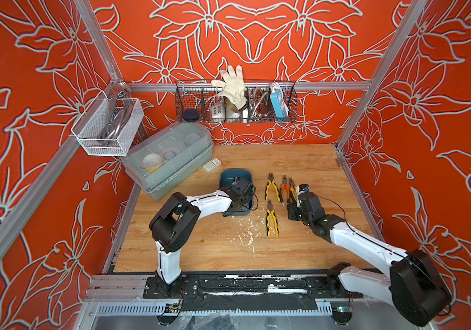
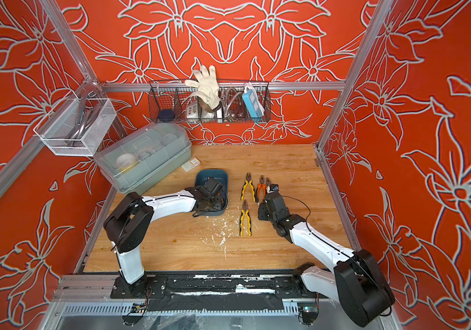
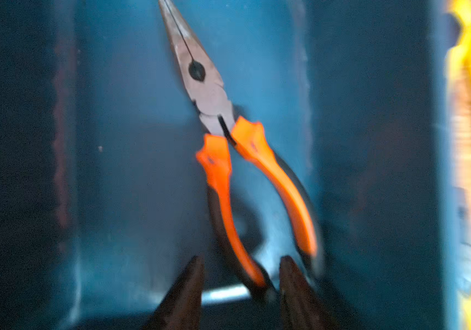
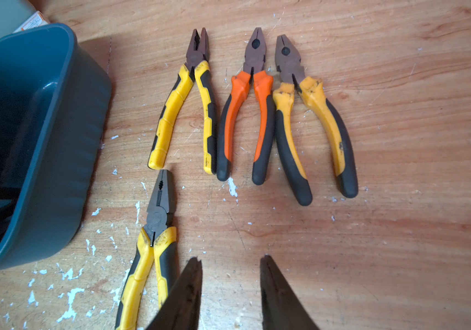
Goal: Take the pliers out of the storage box
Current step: Pick up the pliers from the storage box.
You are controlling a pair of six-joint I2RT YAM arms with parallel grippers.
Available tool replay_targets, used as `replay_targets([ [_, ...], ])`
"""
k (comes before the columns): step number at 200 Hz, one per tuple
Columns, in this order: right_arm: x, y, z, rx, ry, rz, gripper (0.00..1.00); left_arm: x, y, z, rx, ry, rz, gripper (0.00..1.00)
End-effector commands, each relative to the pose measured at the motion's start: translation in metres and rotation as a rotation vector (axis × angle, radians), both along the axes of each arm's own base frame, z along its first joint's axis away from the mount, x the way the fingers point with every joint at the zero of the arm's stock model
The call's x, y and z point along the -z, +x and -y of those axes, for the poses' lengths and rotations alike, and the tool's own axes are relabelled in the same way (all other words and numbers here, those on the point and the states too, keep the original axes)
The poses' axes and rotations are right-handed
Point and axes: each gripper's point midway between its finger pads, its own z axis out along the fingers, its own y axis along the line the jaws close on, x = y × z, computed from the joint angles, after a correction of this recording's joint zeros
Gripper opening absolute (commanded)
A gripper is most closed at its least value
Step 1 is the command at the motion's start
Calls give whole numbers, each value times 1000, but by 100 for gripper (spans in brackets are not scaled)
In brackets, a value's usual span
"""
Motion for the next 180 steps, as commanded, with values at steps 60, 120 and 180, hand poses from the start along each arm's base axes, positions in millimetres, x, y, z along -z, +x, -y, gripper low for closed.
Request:
replay_targets([
  [60, -3, 1, -2, 0, 20, 4, 37, 29, -11, -18, -27, 80, -178, 13],
  [120, 1, 3, -5, -5, 20, -11, 36, 4, -10, -26, -40, 26, -84, 1],
  [180, 4, 4, -6, -6, 19, -18, 36, -28, -13, -28, -41, -75, 60, 0],
])
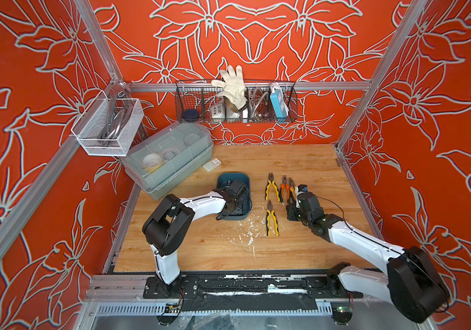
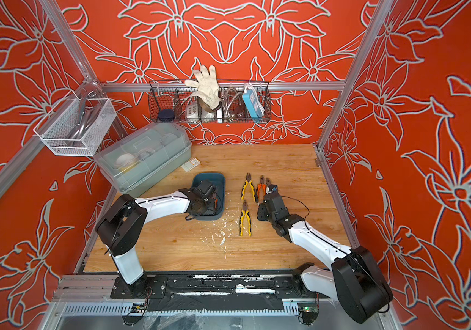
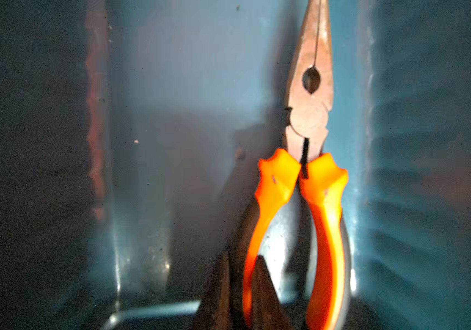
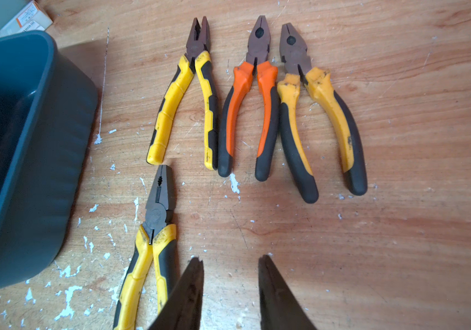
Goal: Take the pliers out of the storage box
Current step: Pick up the pliers from the storage box.
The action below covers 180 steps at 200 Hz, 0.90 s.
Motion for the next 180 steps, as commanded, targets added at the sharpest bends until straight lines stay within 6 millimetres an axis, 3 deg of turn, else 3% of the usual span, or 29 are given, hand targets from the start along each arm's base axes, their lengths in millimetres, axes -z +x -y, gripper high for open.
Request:
replay_targets([
  [1, -4, 4, -3, 5, 18, 5, 36, -31, 13, 5, -11, -77, 119, 0],
  [67, -3, 4, -1, 11, 12, 4, 35, -58, 5, -1, -22, -170, 231, 0],
  [130, -6, 6, -4, -12, 5, 13, 35, -96, -10, 9, 58, -334, 350, 0],
  [152, -9, 3, -15, -64, 43, -8, 35, -110, -18, 7, 81, -384, 414, 0],
  [180, -38, -2, -51, -165, 236, -39, 36, -119, -28, 18, 141, -474, 454, 0],
])
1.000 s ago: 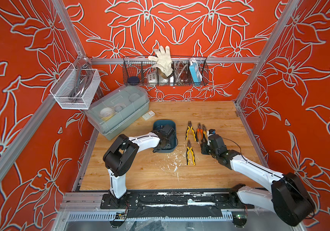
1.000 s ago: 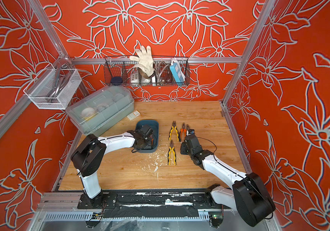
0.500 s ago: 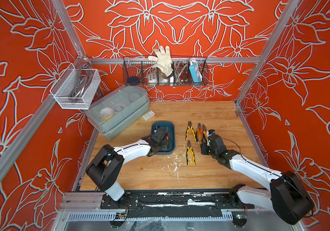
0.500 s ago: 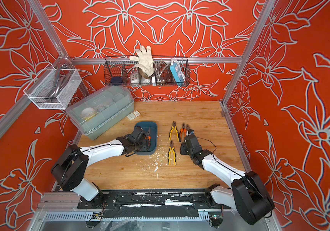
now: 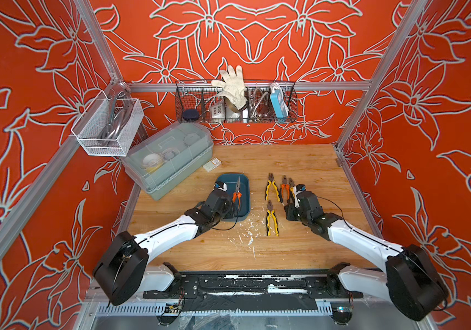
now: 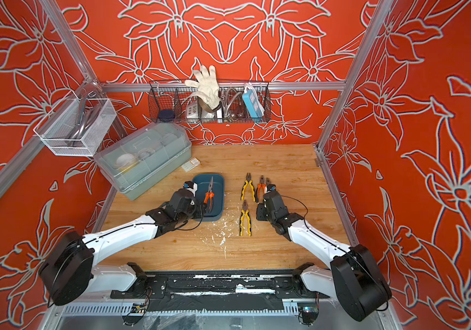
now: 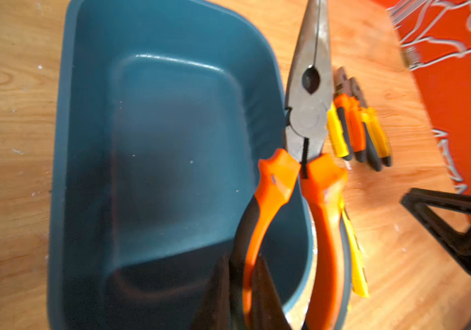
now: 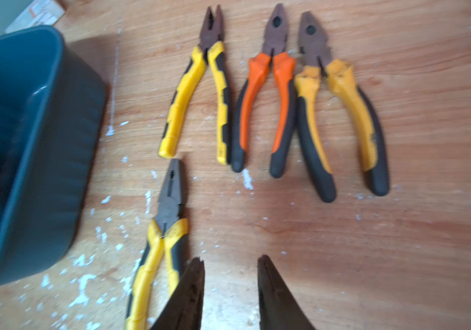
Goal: Take the pliers out of the storage box
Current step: Pick up the pliers from the storage box, then place the pliers at the center of the board.
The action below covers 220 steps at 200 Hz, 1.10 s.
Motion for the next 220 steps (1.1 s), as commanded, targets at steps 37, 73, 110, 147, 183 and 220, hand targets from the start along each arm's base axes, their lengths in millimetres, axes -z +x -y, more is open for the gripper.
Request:
replay_targets([
  [37, -75, -9, -91, -246, 529, -64, 49, -27, 3, 37, 130, -165, 83, 0],
  [73, -82, -8, -125, -315, 636, -141, 55, -25, 3, 43, 147, -150, 64, 0],
  [110, -84, -4, -146, -337, 611, -133, 63, -22, 3, 44, 150, -144, 55, 0],
  [147, -82, 2, -164, -345, 604, -148, 63, -19, 3, 48, 161, -147, 41, 0],
  [183, -68, 9, -174, -328, 568, -188, 62, -20, 4, 48, 162, -138, 43, 0],
  [220, -61, 12, -190, -343, 570, -213, 55, -19, 4, 47, 160, -127, 42, 0],
])
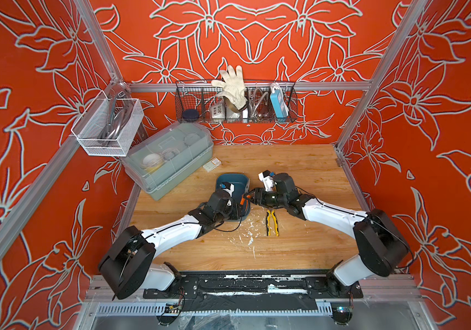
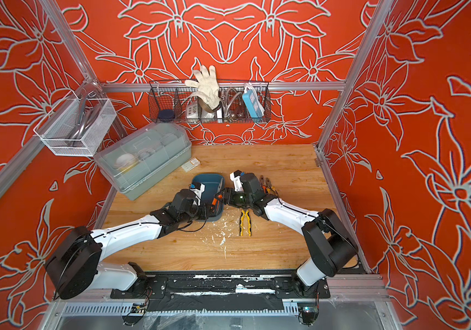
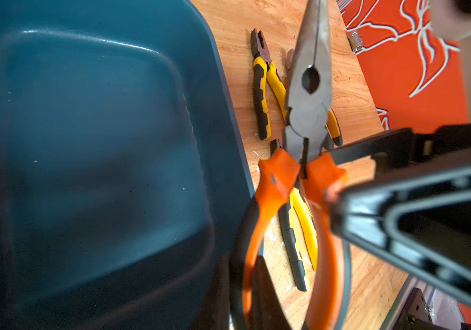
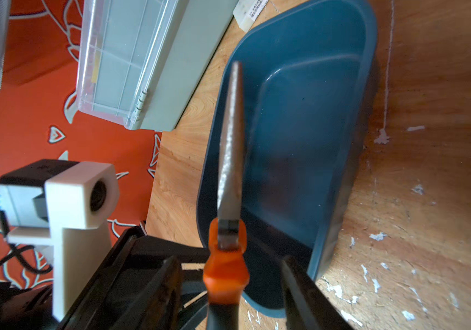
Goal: Take the pliers out of the storage box
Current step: Place the pliers at the center of the board.
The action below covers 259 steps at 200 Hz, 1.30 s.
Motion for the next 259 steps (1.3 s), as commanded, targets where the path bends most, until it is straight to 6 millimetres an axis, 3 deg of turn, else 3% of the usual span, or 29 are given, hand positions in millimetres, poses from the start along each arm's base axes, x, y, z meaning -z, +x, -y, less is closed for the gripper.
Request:
replay_targets([
  [1, -2, 4, -12, -6, 0, 0, 55, -20, 9, 10, 17, -29, 60, 0],
  [47, 7, 4, -20, -17, -8, -12, 41, -20, 9, 9, 14, -23, 57, 0],
  [92, 11, 4, -16, -10, -38, -5, 2, -21, 9, 7, 4, -23, 53, 0],
  [100, 11, 4, -15, -10, -42, -6, 0, -21, 9, 7, 1, -20, 50, 0],
  [123, 12, 3, -8, 2, -79, 3, 0, -19, 10, 3, -24, -11, 48, 26],
  [137, 7, 4, 4, 16, -137, 35, 0, -19, 12, -2, -46, 7, 53, 35],
  [161, -7, 13, 56, 79, -310, 116, 0, -20, 13, -7, -66, 29, 54, 39],
  [184, -18, 28, 137, 229, -475, 150, 0, -21, 13, -6, -64, 26, 54, 39],
  [207, -14, 33, 215, 358, -650, 74, 0, -18, 13, -6, -63, 30, 49, 39],
  [224, -6, 31, 248, 393, -771, -13, 0, -15, 14, -6, -64, 35, 42, 38],
  [259, 0, 38, 290, 452, -928, -97, 0, -11, 13, 0, -44, 27, 21, 37],
])
